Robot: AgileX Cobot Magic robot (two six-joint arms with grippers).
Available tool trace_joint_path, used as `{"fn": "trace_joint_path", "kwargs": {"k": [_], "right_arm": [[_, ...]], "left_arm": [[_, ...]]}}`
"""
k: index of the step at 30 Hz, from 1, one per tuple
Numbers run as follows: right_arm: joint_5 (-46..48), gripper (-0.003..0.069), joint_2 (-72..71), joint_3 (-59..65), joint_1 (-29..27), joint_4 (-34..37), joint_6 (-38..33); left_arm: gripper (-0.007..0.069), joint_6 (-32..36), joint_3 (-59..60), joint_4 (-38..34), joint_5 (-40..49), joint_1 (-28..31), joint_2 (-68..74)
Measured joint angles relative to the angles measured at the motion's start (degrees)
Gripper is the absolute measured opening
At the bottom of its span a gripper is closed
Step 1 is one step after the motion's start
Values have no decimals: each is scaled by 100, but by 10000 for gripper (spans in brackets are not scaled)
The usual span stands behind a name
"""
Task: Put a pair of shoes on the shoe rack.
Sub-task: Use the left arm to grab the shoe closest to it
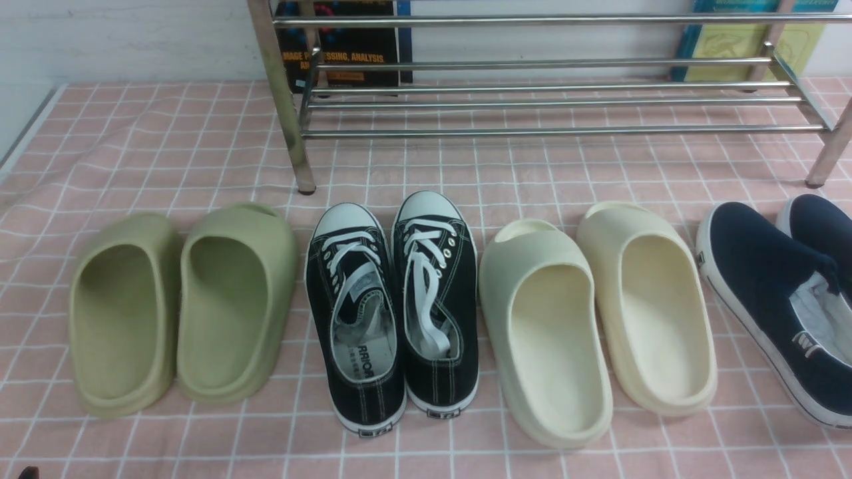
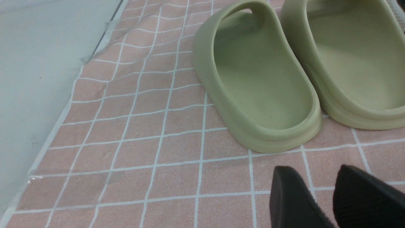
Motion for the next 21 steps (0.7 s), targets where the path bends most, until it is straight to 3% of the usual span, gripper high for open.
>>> {"fn": "trace_joint_path", "kwargs": {"k": [7,12,13,15,17,21], "right_arm": [[0,237,0,0,0,0,0],[0,237,0,0,0,0,0],[0,237,0,0,0,0,0],[0,237,0,0,0,0,0],[0,237,0,0,0,0,0],[0,237,0,0,0,0,0]], "left_arm": [[239,-20,11,-657,-82,0,0],[239,-1047,17,-2430,-276,0,0],[239,-1597,17,-3205,-432,0,0],[239,-2172,24,-4036,-714,0,0],[239,-2456,24,-4527,-983,0,0],[239,-2473,24,-4823,-1204,0,0]]}}
